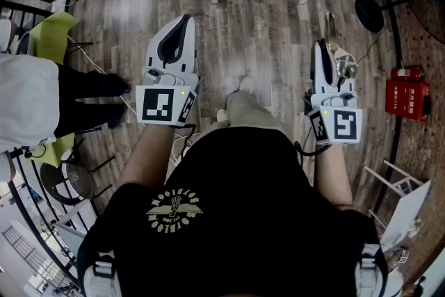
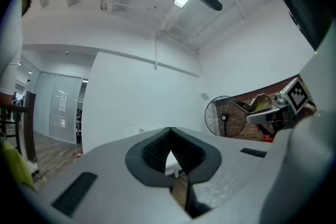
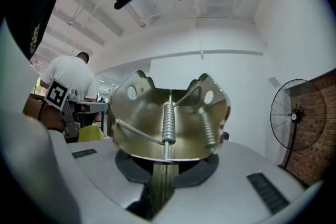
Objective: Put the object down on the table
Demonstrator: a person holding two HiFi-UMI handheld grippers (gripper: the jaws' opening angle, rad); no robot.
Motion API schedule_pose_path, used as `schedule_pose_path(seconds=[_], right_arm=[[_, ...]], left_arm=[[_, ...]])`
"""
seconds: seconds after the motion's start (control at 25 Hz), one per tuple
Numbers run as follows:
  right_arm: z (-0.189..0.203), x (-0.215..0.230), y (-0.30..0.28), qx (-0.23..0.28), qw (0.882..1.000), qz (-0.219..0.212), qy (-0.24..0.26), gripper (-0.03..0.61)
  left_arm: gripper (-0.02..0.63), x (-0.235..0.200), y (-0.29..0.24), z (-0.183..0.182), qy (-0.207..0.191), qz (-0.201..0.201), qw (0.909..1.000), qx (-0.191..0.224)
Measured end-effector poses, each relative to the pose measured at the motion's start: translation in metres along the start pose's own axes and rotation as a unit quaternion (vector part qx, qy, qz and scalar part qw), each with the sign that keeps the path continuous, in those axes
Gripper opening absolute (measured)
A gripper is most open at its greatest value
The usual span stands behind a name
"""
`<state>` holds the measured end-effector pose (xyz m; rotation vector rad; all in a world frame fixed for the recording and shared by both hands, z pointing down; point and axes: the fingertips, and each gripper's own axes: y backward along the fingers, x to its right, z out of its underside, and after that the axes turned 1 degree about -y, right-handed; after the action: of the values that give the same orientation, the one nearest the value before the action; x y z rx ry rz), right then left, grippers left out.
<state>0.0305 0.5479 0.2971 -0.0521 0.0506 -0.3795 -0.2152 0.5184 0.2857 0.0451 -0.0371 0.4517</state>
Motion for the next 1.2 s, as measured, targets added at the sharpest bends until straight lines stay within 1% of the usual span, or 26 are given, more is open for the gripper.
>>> schedule_pose_path(seconds=[0.36, 0.6, 0.76, 0.96, 1.08, 1.2], right_arm=[[0.017, 0.028, -0.035, -0.011, 1.0, 0.0, -0.006, 0.044], [0.022, 0.06, -0.066, -0.009, 1.0, 0.007, -0.018, 0.044], [0.019, 0.085, -0.087, -0.004, 1.0, 0.007, -0.02, 0.044], [0.014, 0.12, -0.111, 0.002, 1.0, -0.003, -0.019, 0.044], [0.012, 0.135, -0.124, 0.002, 1.0, -0.003, -0.021, 0.044], [0.01, 0.14, -0.134, 0.0, 1.0, -0.009, -0.027, 0.044]], left_arm=[[0.006, -0.004, -0.043, 0.022, 0.007, 0.004, 0.9999, -0.014], [0.006, -0.011, -0.088, 0.03, 0.007, 0.006, 0.9999, -0.014], [0.006, -0.015, -0.124, 0.027, 0.013, 0.01, 0.9998, -0.006], [0.006, -0.012, -0.166, 0.015, 0.008, 0.012, 0.9999, 0.002], [0.006, -0.013, -0.176, 0.012, -0.001, 0.006, 1.0, 0.0], [0.006, -0.018, -0.181, 0.01, -0.015, 0.004, 0.9999, -0.003]])
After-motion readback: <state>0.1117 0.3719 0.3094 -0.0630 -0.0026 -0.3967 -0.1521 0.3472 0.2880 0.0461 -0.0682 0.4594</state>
